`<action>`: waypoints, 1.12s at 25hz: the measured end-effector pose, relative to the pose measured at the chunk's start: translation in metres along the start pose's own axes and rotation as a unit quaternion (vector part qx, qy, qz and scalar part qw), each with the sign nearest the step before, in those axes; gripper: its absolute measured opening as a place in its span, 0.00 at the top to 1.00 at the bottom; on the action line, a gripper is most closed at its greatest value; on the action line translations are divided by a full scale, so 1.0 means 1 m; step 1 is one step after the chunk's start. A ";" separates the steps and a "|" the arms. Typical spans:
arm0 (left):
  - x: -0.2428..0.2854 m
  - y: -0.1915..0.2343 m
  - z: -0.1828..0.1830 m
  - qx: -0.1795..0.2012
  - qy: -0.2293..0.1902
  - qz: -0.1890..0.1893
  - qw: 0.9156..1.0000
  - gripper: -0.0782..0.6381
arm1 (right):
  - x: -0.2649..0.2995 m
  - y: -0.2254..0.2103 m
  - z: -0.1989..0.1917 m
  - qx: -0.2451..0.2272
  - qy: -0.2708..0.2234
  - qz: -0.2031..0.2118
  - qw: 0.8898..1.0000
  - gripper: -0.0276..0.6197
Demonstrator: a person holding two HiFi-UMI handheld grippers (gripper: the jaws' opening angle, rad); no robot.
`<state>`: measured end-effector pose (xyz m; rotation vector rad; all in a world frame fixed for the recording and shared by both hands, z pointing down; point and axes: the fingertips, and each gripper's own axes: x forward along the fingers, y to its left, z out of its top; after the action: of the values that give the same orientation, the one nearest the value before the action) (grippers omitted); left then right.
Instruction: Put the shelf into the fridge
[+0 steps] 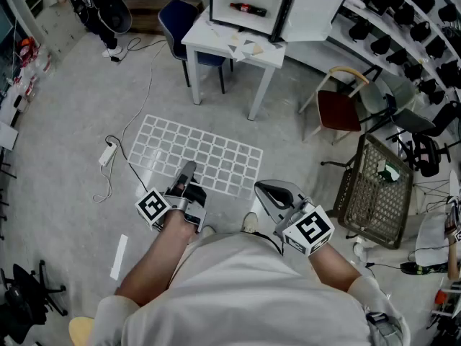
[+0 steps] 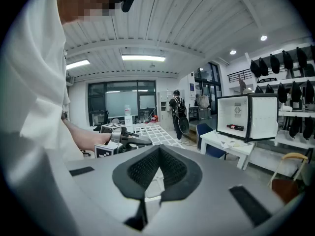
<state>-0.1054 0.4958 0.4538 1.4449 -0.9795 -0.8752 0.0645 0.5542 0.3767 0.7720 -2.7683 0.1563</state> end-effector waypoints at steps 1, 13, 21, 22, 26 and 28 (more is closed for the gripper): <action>0.001 0.000 -0.001 -0.003 0.002 0.000 1.000 0.84 | 0.000 0.000 0.000 0.000 -0.001 -0.002 1.000 0.95; 0.014 0.000 0.008 -0.007 0.018 -0.010 1.000 0.84 | 0.005 0.003 -0.007 0.023 -0.017 -0.042 0.999 0.94; 0.141 -0.003 0.059 -0.008 0.020 -0.010 1.000 0.84 | 0.075 -0.108 0.012 0.032 -0.022 -0.040 0.998 0.86; 0.156 -0.006 0.063 -0.005 0.019 -0.010 1.000 0.84 | 0.080 -0.121 0.016 0.032 -0.026 -0.038 0.998 0.86; 0.213 -0.011 0.078 0.006 0.017 -0.011 1.000 0.84 | 0.096 -0.173 0.030 0.027 -0.032 -0.033 0.999 0.87; 0.238 -0.014 0.083 0.007 0.014 -0.016 1.000 0.84 | 0.101 -0.198 0.034 0.022 -0.033 -0.034 0.999 0.87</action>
<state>-0.0901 0.2444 0.4343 1.4849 -0.9467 -0.8711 0.0767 0.3297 0.3788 0.8954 -2.8054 0.1809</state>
